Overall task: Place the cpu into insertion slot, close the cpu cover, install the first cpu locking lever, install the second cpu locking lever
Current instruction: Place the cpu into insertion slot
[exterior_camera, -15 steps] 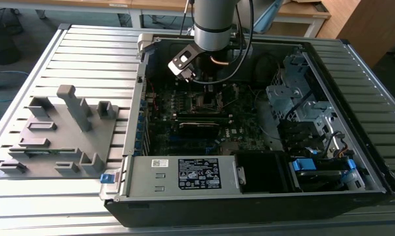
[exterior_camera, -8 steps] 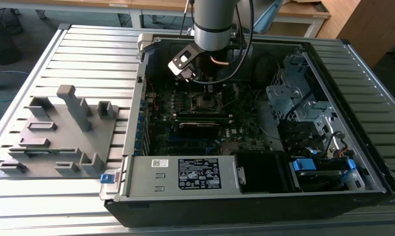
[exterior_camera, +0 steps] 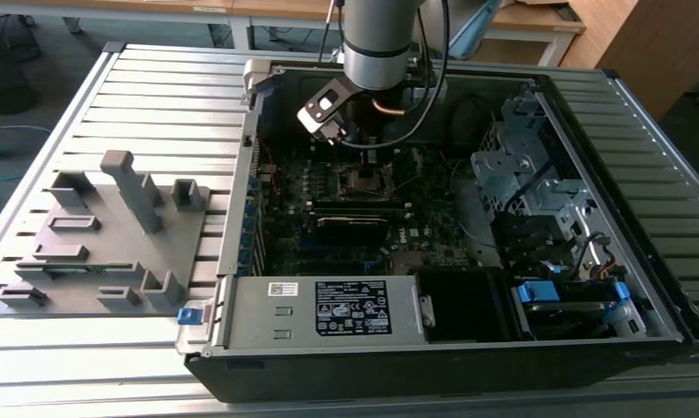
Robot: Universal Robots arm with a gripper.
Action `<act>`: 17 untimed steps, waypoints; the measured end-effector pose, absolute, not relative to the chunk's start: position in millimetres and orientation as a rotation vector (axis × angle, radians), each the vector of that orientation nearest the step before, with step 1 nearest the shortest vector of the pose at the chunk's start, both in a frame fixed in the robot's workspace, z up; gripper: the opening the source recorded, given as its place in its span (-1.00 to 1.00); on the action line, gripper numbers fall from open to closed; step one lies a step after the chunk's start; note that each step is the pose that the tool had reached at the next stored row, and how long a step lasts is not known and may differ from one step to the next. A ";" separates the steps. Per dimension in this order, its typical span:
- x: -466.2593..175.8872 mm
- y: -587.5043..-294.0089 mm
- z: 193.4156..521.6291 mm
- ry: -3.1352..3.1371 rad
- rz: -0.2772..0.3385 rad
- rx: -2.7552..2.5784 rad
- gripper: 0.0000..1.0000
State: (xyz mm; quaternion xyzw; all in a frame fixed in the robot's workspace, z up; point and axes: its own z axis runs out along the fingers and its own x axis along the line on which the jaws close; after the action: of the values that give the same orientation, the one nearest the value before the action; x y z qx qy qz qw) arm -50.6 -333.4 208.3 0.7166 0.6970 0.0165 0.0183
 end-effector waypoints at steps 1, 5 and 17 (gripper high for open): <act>-50.7 -333.4 208.3 2.165 0.051 2.226 -0.80; -50.6 -333.3 208.1 2.165 0.051 2.226 -0.80; -50.6 -333.3 203.8 2.138 0.050 2.251 -0.80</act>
State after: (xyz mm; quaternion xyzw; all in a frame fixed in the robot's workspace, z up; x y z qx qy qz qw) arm -50.6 -333.3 203.8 0.7248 0.6885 0.0159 0.0183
